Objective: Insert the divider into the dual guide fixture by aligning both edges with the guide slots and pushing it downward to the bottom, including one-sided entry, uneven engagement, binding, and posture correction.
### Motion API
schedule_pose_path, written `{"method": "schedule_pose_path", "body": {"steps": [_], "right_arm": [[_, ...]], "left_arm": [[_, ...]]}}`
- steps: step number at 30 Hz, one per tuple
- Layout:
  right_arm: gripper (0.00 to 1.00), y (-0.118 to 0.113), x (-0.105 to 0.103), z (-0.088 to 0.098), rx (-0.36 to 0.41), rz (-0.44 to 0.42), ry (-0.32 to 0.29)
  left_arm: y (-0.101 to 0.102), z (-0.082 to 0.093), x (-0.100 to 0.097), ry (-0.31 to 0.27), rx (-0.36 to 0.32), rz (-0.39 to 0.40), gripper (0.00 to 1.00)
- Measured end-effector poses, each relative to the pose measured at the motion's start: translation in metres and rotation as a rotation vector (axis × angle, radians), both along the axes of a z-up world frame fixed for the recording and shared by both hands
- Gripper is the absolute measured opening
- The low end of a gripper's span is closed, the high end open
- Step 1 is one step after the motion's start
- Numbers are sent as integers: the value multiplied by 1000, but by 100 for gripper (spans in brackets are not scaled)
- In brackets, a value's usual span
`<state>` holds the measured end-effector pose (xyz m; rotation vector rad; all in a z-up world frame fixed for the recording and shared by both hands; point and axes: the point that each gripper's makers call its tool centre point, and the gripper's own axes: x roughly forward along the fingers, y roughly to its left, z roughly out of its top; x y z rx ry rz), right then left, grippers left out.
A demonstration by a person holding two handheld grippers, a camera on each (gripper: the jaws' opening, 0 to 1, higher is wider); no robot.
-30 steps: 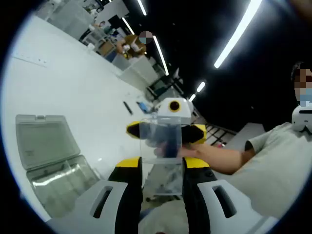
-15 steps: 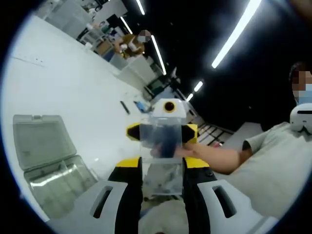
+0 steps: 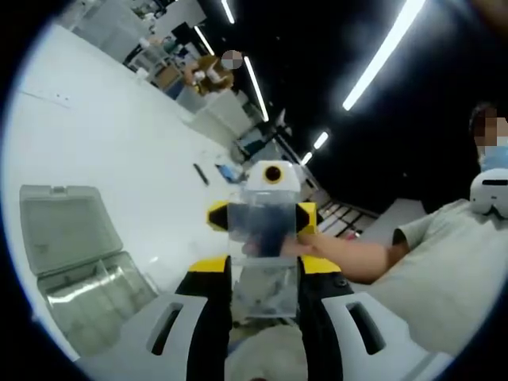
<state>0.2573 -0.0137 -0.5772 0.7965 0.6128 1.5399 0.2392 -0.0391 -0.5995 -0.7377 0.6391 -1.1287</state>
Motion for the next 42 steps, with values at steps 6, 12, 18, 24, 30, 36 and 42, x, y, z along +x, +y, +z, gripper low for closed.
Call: {"method": "schedule_pose_path", "body": {"steps": [6,12,18,24,30,36,42], "right_arm": [[34,2,0,1,-8,-7,-1],[33,5,1,1,-31,-13,-14],[33,7,6,-8,-80,-37,-16],[33,9,12,-18,-133,-74,-14],[33,11,20,-32,-192,-120,-4],[33,13,27,-49,-269,-172,18],[33,17,31,-60,-326,-214,31]], "left_arm": [[0,1,0,-13,6,6,30],[0,1,-3,-67,40,15,31],[4,-3,0,-99,89,42,36],[12,-15,4,-120,184,85,39],[19,-28,7,-130,310,136,38],[20,-34,9,-148,405,182,35],[19,-43,11,-170,517,211,32]]}}
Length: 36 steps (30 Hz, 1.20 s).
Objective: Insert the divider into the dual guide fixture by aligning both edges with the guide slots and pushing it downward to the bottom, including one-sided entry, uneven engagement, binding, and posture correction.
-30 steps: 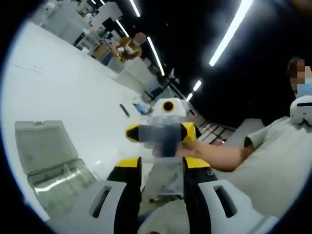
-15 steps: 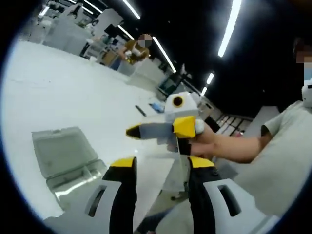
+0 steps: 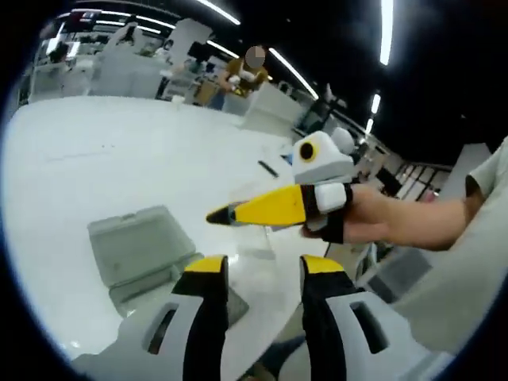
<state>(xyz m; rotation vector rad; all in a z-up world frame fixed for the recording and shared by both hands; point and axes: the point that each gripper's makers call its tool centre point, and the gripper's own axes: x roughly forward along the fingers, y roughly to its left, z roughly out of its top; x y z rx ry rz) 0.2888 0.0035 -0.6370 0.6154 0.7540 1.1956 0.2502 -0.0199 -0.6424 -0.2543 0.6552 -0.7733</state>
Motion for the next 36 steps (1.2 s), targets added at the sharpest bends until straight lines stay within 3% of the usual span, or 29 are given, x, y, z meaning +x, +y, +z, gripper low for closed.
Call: {"method": "schedule_pose_path", "body": {"steps": [14,28,36], "right_arm": [[33,9,-3,-17,-86,-53,18],[33,14,-5,-24,-123,-94,29],[33,17,-4,-24,-130,-106,31]], "left_arm": [[7,-21,8,48,130,79,23],[15,-34,11,115,151,151,13],[15,-37,8,113,176,148,9]]}}
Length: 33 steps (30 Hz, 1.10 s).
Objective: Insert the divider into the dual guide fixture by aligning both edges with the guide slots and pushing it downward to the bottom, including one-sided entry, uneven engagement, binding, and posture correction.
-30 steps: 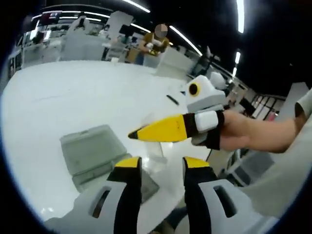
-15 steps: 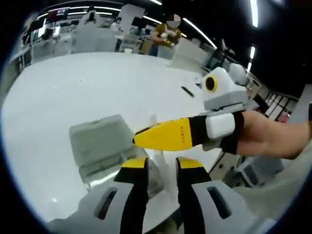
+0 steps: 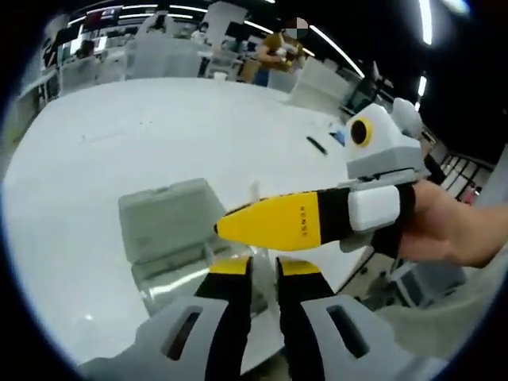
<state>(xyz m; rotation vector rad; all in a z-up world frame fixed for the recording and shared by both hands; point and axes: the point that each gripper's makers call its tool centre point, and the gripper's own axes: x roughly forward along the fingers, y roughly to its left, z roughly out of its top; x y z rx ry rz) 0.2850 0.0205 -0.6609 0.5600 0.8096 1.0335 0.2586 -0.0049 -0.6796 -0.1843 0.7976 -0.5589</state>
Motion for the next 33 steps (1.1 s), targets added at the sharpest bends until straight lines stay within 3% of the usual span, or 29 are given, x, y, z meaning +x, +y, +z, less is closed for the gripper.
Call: {"method": "schedule_pose_path", "body": {"steps": [15,33], "right_arm": [[33,2,-4,-4,-18,-3,9],[33,3,-8,-12,-49,-12,19]], "left_arm": [[6,-2,-1,-1,16,23,10],[7,-9,-7,-7,63,-7,3]]}}
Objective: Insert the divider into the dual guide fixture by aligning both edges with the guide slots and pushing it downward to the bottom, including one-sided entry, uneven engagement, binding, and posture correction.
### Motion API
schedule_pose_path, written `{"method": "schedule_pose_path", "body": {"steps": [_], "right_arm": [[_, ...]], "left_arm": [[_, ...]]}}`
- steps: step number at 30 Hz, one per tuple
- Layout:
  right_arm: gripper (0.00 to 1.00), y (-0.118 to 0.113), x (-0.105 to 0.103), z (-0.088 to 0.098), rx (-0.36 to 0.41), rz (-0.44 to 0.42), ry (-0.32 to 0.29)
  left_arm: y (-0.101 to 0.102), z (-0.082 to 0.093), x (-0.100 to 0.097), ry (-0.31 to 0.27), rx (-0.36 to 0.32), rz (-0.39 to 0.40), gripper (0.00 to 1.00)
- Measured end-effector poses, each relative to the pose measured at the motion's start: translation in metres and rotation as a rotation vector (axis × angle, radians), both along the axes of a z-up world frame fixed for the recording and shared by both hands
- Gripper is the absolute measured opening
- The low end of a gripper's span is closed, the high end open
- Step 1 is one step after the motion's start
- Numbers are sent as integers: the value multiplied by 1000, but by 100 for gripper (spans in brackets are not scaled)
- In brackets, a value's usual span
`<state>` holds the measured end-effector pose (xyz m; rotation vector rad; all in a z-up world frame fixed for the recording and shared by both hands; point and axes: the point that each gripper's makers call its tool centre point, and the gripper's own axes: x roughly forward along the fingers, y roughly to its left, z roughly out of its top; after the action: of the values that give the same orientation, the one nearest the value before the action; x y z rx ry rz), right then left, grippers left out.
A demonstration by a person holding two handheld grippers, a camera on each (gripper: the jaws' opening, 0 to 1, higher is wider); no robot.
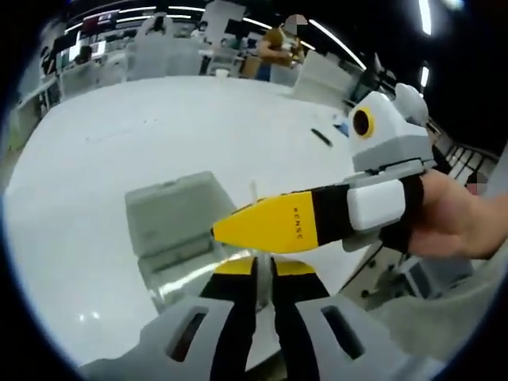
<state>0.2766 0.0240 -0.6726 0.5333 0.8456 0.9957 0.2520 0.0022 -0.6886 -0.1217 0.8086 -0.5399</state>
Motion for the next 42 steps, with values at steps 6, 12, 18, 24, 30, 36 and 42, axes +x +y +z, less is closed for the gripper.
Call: {"method": "schedule_pose_path", "body": {"steps": [6,12,18,24,30,36,42], "right_arm": [[33,1,-3,-3,-12,-3,26],[33,3,-7,-5,-14,-3,45],[34,4,-10,-7,-17,4,72],[34,4,-12,-8,-8,21,76],[35,5,-14,-6,-3,34,70],[41,5,-14,-1,18,37,72],[41,3,-14,0,27,34,73]], "left_arm": [[1,-1,-3,14,-4,-8,3],[4,-3,-7,45,-7,-17,2],[5,-5,-11,55,12,-46,1],[8,-5,-12,71,-1,-50,1],[10,-4,-14,77,-21,-49,1],[14,-5,-18,83,-24,-55,1],[17,-3,-19,97,-46,-48,1]]}}
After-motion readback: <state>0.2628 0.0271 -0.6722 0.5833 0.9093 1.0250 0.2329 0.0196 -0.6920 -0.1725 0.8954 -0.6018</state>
